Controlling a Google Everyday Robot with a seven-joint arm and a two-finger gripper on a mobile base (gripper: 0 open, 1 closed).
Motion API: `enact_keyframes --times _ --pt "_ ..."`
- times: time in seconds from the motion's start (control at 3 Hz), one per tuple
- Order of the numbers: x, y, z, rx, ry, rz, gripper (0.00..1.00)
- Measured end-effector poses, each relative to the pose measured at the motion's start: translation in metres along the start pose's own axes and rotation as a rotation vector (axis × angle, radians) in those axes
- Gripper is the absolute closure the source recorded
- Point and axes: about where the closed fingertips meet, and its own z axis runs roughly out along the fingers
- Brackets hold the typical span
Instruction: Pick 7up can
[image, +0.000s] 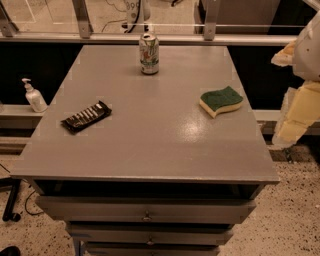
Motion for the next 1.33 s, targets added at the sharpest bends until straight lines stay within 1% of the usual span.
enact_keyframes --times 0.67,1.0,1.33 --pt "-0.003 -0.002 -0.001 0.008 -0.004 -0.01 0.0" --pt "-0.016 -0.021 0.018 0.029 -0.086 -0.016 0.0" --pt "-0.044 -0.06 0.064 0.058 -0.263 0.003 0.0"
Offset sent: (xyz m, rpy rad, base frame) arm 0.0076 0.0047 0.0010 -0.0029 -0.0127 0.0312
